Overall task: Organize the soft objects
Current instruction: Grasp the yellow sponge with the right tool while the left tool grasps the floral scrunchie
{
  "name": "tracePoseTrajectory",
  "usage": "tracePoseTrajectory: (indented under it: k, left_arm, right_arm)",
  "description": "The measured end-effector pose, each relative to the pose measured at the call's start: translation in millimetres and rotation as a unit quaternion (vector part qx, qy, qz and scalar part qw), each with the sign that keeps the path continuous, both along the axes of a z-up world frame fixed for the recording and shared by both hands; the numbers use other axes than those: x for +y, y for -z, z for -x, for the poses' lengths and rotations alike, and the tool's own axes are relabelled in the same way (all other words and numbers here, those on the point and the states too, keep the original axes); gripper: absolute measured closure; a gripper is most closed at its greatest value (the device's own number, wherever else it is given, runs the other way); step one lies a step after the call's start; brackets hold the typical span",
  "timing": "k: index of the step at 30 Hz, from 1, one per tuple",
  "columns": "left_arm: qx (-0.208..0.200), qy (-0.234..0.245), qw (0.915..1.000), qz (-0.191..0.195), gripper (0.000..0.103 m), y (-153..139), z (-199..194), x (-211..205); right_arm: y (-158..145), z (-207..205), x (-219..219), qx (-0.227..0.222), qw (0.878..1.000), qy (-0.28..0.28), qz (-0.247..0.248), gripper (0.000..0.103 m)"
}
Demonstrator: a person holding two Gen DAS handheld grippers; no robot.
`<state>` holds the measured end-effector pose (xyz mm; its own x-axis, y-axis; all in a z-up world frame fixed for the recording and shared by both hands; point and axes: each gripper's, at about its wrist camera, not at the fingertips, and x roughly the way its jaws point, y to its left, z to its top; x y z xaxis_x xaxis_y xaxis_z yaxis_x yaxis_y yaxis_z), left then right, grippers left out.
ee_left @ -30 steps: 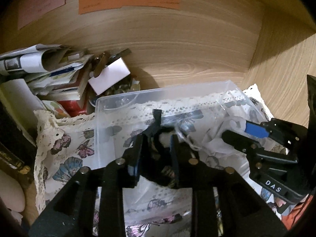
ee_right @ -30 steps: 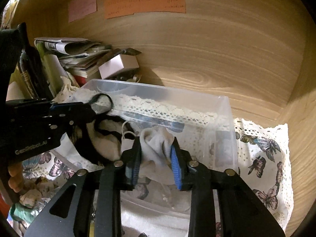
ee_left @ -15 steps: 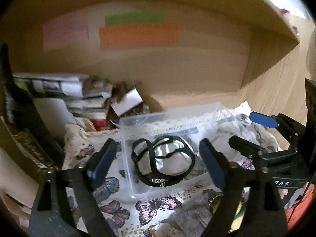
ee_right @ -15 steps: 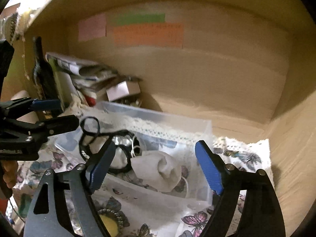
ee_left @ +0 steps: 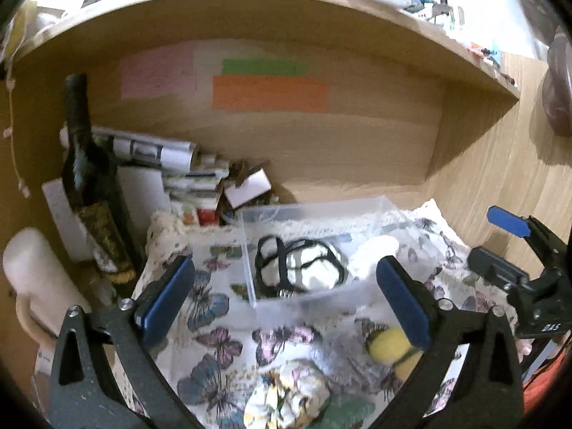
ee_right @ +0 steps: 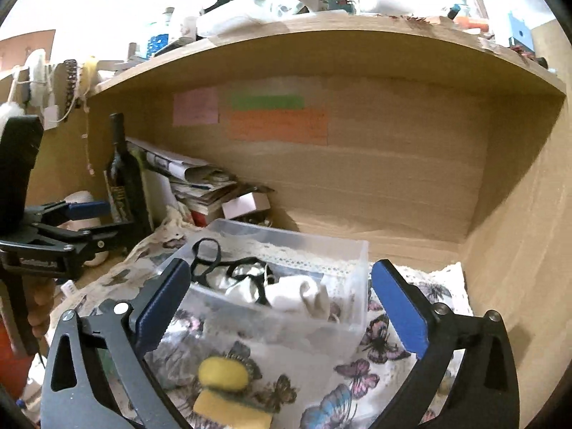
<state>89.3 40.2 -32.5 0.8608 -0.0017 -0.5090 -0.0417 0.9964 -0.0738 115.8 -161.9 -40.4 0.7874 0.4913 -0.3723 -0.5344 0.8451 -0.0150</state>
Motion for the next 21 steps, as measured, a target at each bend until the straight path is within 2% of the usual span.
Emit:
tracePoseTrajectory:
  k: [6, 10, 17, 21]
  left_arm:
    - [0.033, -0.005, 0.9994, -0.001, 0.000, 32, 10, -2]
    - [0.064, -0.004, 0.9980, 0.001, 0.000, 55, 14, -1]
    - [0.120, -0.013, 0.9924, 0.021, 0.000, 92, 16, 13]
    - [0.135, -0.025, 0.9902, 0.025, 0.000, 108, 18, 21]
  right_arm:
    - [23, 13, -1, 0.026, 1.000, -0.003, 0.003, 0.002]
    - [46, 18, 1, 0.061, 0.998, -0.008, 0.010, 0.002]
    - [80, 19, 9, 0.109, 0.994, -0.011, 0.030, 0.002]
    - [92, 19, 8, 0.128, 0.991, -0.009, 0.032, 0.002]
